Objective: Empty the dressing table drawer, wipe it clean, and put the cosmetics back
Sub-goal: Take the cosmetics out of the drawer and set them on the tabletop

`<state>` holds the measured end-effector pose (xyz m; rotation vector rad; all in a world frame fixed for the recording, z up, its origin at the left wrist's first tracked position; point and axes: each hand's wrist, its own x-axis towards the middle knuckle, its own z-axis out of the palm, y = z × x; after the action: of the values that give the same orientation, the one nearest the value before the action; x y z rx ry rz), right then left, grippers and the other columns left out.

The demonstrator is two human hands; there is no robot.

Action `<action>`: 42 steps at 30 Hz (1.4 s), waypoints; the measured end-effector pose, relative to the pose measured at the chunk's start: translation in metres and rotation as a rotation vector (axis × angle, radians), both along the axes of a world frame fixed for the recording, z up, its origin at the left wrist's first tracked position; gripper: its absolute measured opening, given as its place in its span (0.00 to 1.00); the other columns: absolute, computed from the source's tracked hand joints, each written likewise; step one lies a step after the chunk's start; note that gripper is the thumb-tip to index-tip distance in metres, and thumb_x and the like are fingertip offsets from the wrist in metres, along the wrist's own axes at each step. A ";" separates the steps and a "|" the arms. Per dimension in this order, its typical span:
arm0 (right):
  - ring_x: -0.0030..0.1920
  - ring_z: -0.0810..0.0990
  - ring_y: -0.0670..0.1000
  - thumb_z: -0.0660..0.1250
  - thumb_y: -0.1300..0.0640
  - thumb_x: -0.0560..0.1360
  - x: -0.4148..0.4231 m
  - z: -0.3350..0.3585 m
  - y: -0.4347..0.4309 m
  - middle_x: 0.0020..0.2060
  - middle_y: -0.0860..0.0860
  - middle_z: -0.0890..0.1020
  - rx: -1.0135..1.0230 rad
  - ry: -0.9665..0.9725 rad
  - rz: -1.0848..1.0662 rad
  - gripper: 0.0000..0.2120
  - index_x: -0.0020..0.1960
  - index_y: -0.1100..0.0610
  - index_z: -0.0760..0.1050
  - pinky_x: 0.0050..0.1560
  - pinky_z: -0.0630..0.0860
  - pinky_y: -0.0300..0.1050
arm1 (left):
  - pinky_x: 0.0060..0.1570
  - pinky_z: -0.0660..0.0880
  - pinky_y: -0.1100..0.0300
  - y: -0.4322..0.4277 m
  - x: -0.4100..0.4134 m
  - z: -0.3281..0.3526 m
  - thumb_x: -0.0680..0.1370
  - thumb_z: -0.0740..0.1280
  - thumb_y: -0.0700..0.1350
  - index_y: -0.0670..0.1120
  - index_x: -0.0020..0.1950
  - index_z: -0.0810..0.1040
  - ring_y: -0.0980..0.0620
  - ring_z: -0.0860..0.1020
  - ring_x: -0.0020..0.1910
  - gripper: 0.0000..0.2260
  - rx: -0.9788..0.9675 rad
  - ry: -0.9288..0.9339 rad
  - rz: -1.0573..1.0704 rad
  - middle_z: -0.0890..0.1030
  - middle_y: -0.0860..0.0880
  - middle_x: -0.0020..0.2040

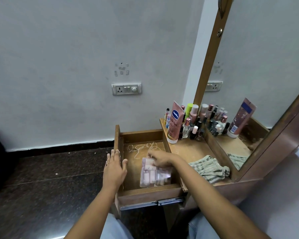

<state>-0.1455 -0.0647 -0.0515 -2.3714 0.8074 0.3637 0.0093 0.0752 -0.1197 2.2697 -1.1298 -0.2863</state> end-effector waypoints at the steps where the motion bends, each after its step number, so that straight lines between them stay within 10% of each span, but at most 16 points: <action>1: 0.49 0.75 0.53 0.61 0.68 0.75 -0.002 0.006 0.001 0.51 0.54 0.75 -0.003 -0.048 -0.014 0.12 0.54 0.55 0.65 0.45 0.74 0.44 | 0.75 0.54 0.50 0.001 0.000 0.001 0.83 0.54 0.55 0.46 0.79 0.55 0.48 0.48 0.78 0.27 -0.002 0.005 0.001 0.53 0.48 0.79; 7: 0.46 0.73 0.50 0.62 0.63 0.77 -0.012 0.036 0.005 0.48 0.51 0.76 -0.033 -0.263 -0.049 0.10 0.56 0.53 0.65 0.44 0.71 0.45 | 0.73 0.61 0.47 0.006 -0.004 0.012 0.82 0.57 0.55 0.46 0.73 0.68 0.46 0.62 0.75 0.23 -0.124 0.032 -0.035 0.68 0.45 0.73; 10: 0.43 0.72 0.48 0.62 0.62 0.78 -0.016 0.044 0.005 0.45 0.48 0.75 -0.029 -0.322 -0.041 0.09 0.56 0.54 0.67 0.45 0.70 0.44 | 0.52 0.79 0.51 0.010 -0.017 0.034 0.78 0.60 0.61 0.49 0.61 0.78 0.51 0.80 0.54 0.21 -0.260 0.187 -0.144 0.82 0.49 0.53; 14: 0.44 0.72 0.50 0.62 0.62 0.78 -0.020 0.052 0.006 0.46 0.51 0.75 -0.046 -0.375 -0.046 0.08 0.56 0.55 0.68 0.45 0.71 0.46 | 0.40 0.78 0.54 0.012 -0.036 0.049 0.73 0.61 0.69 0.52 0.46 0.80 0.55 0.80 0.39 0.22 -0.253 0.240 -0.293 0.82 0.52 0.38; 21: 0.63 0.72 0.48 0.67 0.58 0.77 -0.044 0.054 0.017 0.62 0.51 0.74 -0.174 -0.505 -0.179 0.18 0.65 0.55 0.70 0.64 0.69 0.41 | 0.35 0.78 0.65 0.015 -0.062 0.060 0.80 0.64 0.47 0.47 0.48 0.82 0.55 0.81 0.41 0.08 -0.349 0.494 -0.154 0.83 0.50 0.42; 30: 0.77 0.52 0.51 0.62 0.46 0.78 -0.148 0.003 0.047 0.76 0.52 0.59 -0.520 -0.302 -0.563 0.25 0.73 0.53 0.65 0.76 0.46 0.50 | 0.35 0.78 0.62 0.006 -0.095 0.056 0.79 0.66 0.48 0.44 0.51 0.81 0.50 0.82 0.40 0.09 -0.341 1.027 0.136 0.85 0.47 0.46; 38: 0.78 0.45 0.48 0.44 0.20 0.65 -0.189 -0.027 0.054 0.78 0.48 0.53 -0.591 -0.272 -0.491 0.48 0.76 0.47 0.59 0.77 0.40 0.47 | 0.32 0.76 0.63 -0.023 -0.123 0.065 0.79 0.66 0.46 0.43 0.51 0.79 0.51 0.79 0.36 0.07 -0.270 1.122 0.185 0.84 0.45 0.46; 42: 0.77 0.39 0.50 0.57 0.19 0.57 -0.199 -0.027 0.056 0.78 0.50 0.45 -0.598 -0.158 -0.359 0.60 0.79 0.50 0.48 0.75 0.36 0.48 | 0.33 0.76 0.62 -0.036 -0.131 0.066 0.79 0.67 0.46 0.42 0.51 0.78 0.52 0.79 0.33 0.08 -0.219 1.097 0.202 0.85 0.43 0.44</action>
<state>-0.3445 -0.0090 -0.0789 -2.6581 1.3832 -0.2486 -0.1216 0.0388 -0.0538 1.5808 -0.3190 -1.0846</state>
